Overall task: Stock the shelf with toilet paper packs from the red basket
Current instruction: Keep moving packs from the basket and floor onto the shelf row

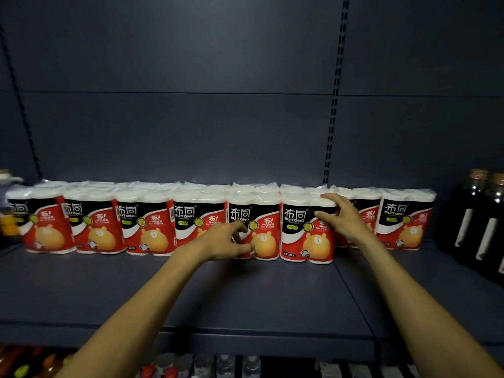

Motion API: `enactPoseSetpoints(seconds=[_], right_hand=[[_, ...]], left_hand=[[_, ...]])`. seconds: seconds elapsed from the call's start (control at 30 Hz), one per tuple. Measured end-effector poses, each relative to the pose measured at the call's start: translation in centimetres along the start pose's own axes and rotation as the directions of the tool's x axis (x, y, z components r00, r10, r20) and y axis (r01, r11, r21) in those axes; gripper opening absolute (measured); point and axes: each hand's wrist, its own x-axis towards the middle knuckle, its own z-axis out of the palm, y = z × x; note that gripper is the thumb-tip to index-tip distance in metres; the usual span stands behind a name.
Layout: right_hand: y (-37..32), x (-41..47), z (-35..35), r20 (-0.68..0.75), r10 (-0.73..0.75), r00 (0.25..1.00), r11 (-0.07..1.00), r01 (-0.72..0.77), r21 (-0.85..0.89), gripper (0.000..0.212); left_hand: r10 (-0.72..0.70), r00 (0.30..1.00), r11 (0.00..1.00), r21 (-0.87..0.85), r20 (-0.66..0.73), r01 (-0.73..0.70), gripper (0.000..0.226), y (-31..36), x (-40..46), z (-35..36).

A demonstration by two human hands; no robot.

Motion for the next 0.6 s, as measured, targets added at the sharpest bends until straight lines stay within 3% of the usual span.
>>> enactPoseSetpoints(seconds=[0.17,0.23,0.33,0.4,0.5,0.6], right_hand=[[-0.8,-0.4,0.1,-0.001,0.007,1.000,0.993,-0.007,-0.122,0.066],[-1.6,-1.3,0.2,-0.119,-0.021,0.993,0.991,0.006,-0.130,0.068],[-3.6,-3.6,1.2,-0.279,-0.142,0.950,0.984,0.104,-0.147,0.052],[-5.3,-5.0,2.4,-0.157,-0.179,0.971,0.975,0.154,-0.158,0.044],[-7.5,-7.0,5.5,0.145,-0.167,0.975,0.975,0.185,-0.125,0.050],[-10.3,-9.2,9.5,0.284,-0.172,0.943,0.978,0.198,-0.066,0.057]], left_hand=[[-0.023,1.000,1.000,0.010,0.001,0.023,0.063,-0.4,-0.6,0.4],[-0.022,1.000,1.000,0.019,-0.011,0.022,0.064,-0.6,-1.1,0.4],[-0.027,0.998,1.000,0.013,-0.063,0.028,0.061,-1.2,-2.6,0.1],[-0.029,0.996,1.000,0.007,-0.090,0.030,0.055,-1.9,-4.1,-0.2],[-0.077,0.991,0.997,0.012,-0.105,0.079,0.051,-3.5,-6.7,-1.0],[-0.144,0.981,0.990,-0.015,-0.128,0.143,0.057,-5.9,-10.3,-1.9]])
